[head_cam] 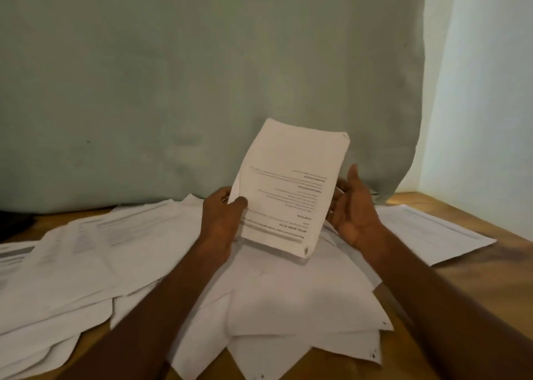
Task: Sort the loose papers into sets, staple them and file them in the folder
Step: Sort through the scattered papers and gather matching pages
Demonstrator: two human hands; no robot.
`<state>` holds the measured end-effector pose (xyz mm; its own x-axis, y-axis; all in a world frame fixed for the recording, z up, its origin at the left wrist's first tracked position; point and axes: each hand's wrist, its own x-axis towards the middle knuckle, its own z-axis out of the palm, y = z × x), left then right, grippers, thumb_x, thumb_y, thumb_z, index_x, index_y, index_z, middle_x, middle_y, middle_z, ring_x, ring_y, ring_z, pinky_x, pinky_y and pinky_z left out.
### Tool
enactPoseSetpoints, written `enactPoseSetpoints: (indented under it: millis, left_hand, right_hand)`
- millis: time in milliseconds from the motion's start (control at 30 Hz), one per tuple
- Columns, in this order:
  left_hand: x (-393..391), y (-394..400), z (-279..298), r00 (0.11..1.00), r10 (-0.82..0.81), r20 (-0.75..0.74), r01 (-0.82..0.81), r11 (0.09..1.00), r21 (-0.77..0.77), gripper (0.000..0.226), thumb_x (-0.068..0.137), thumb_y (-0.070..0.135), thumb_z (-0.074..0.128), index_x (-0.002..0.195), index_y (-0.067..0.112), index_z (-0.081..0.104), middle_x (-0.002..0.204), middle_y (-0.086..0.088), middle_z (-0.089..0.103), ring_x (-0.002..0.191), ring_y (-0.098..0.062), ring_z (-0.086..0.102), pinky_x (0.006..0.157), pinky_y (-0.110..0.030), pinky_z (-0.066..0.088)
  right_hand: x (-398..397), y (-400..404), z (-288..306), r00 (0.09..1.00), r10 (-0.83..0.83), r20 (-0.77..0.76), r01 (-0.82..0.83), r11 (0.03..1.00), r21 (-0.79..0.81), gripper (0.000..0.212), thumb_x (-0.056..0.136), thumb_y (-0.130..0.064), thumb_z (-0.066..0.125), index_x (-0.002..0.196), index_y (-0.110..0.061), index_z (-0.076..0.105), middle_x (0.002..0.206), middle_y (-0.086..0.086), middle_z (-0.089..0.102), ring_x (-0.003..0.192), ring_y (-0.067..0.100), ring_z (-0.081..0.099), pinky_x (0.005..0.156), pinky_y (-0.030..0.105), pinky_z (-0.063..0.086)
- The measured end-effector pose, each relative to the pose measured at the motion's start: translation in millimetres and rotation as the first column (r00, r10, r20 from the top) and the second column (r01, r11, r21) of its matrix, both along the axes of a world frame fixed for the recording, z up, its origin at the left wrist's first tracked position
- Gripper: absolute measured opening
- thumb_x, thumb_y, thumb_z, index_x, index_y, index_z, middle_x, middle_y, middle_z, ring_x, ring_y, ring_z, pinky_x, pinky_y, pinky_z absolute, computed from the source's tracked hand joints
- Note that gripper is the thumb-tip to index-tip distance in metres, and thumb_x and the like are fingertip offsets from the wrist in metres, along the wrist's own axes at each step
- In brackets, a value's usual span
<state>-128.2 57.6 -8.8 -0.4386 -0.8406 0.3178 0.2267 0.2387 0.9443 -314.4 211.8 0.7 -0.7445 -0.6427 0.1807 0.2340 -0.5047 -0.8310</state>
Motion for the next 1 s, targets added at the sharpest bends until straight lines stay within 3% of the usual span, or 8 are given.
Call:
enactPoseSetpoints:
  millis: [133, 267, 500, 633, 733, 833, 933, 1000]
  left_hand:
    - [6.4, -4.8, 3.7, 0.966, -0.226, 0.126, 0.219, 0.973, 0.067, 0.019, 0.095, 0.009, 0.065, 0.104, 0.021, 0.076, 0.101, -0.010, 0.079, 0.092, -0.032, 0.076, 0.080, -0.052, 0.063]
    - [13.3, -10.7, 7.8, 0.957, -0.268, -0.109, 0.285, 0.938, 0.196, 0.018, 0.097, 0.005, 0.063, 0.113, 0.007, 0.073, 0.105, -0.014, 0.077, 0.085, -0.025, 0.075, 0.067, -0.036, 0.063]
    - [19.7, -18.8, 5.4, 0.918, -0.243, -0.313, 0.336, 0.896, 0.291, 0.016, 0.101, 0.011, 0.061, 0.110, 0.006, 0.073, 0.104, -0.016, 0.078, 0.086, -0.025, 0.078, 0.066, -0.035, 0.063]
    - [24.6, -26.6, 6.5, 0.929, -0.215, -0.301, 0.297, 0.920, 0.257, 0.019, 0.103, 0.016, 0.058, 0.113, 0.011, 0.074, 0.105, -0.012, 0.079, 0.090, -0.024, 0.078, 0.069, -0.035, 0.063]
    - [30.3, -29.7, 8.9, 0.932, -0.240, -0.272, 0.307, 0.921, 0.241, 0.023, 0.104, 0.018, 0.054, 0.115, 0.010, 0.074, 0.105, -0.012, 0.079, 0.087, -0.023, 0.077, 0.070, -0.036, 0.063]
    - [35.2, -30.5, 10.6, 0.931, -0.286, -0.228, 0.337, 0.913, 0.230, 0.029, 0.104, 0.020, 0.054, 0.119, 0.003, 0.073, 0.107, -0.017, 0.077, 0.092, -0.029, 0.074, 0.084, -0.045, 0.062]
    - [40.8, -29.3, 13.1, 0.925, -0.352, -0.145, 0.378, 0.891, 0.250, 0.032, 0.100, 0.024, 0.060, 0.114, 0.000, 0.074, 0.109, -0.024, 0.075, 0.088, -0.035, 0.073, 0.082, -0.046, 0.061]
    - [43.9, -28.3, 14.6, 0.908, -0.401, -0.117, 0.418, 0.859, 0.296, 0.036, 0.096, 0.029, 0.067, 0.113, -0.002, 0.075, 0.103, -0.024, 0.075, 0.079, -0.033, 0.072, 0.070, -0.038, 0.060]
  right_hand:
    - [-7.2, 20.8, -1.8, 0.999, 0.037, -0.013, -0.037, 0.999, 0.034, 0.056, 0.091, -0.050, 0.071, 0.133, -0.013, 0.062, 0.120, 0.014, 0.074, 0.109, 0.032, 0.072, 0.088, 0.051, 0.060]
    - [-8.0, 16.8, -5.5, 0.994, -0.040, 0.099, 0.041, 0.999, -0.007, 0.047, 0.093, -0.005, 0.069, 0.138, -0.003, 0.055, 0.127, 0.020, 0.069, 0.113, 0.036, 0.069, 0.079, 0.051, 0.063]
    - [-7.5, 4.4, -14.7, 0.989, 0.002, 0.147, 0.003, 0.999, -0.037, 0.047, 0.096, -0.008, 0.066, 0.142, -0.007, 0.055, 0.129, 0.016, 0.069, 0.119, 0.033, 0.067, 0.087, 0.054, 0.060]
    - [-6.4, 3.5, -10.4, 0.963, -0.251, 0.101, 0.248, 0.968, 0.039, 0.047, 0.089, -0.009, 0.075, 0.133, -0.011, 0.060, 0.123, 0.013, 0.072, 0.102, 0.028, 0.073, 0.077, 0.042, 0.063]
    - [-7.5, 7.8, -5.4, 0.744, -0.609, -0.274, 0.657, 0.742, 0.135, 0.068, 0.087, -0.023, 0.081, 0.145, -0.019, 0.045, 0.133, 0.005, 0.060, 0.120, 0.027, 0.060, 0.104, 0.044, 0.050]
    - [-5.9, 18.4, 1.2, 0.289, -0.642, -0.710, 0.850, 0.513, -0.118, 0.067, 0.088, -0.030, 0.080, 0.144, -0.020, 0.045, 0.139, 0.004, 0.055, 0.125, 0.026, 0.057, 0.103, 0.044, 0.049]
    - [-3.7, 22.3, 6.7, -0.045, -0.472, -0.880, 0.810, 0.498, -0.309, 0.050, 0.093, -0.031, 0.074, 0.137, -0.019, 0.053, 0.141, 0.004, 0.057, 0.128, 0.026, 0.055, 0.106, 0.052, 0.041]
    - [4.6, 19.0, 7.3, -0.066, -0.328, -0.942, 0.780, 0.572, -0.254, 0.044, 0.098, -0.037, 0.066, 0.138, -0.022, 0.054, 0.144, -0.002, 0.057, 0.132, 0.021, 0.053, 0.111, 0.052, 0.032]
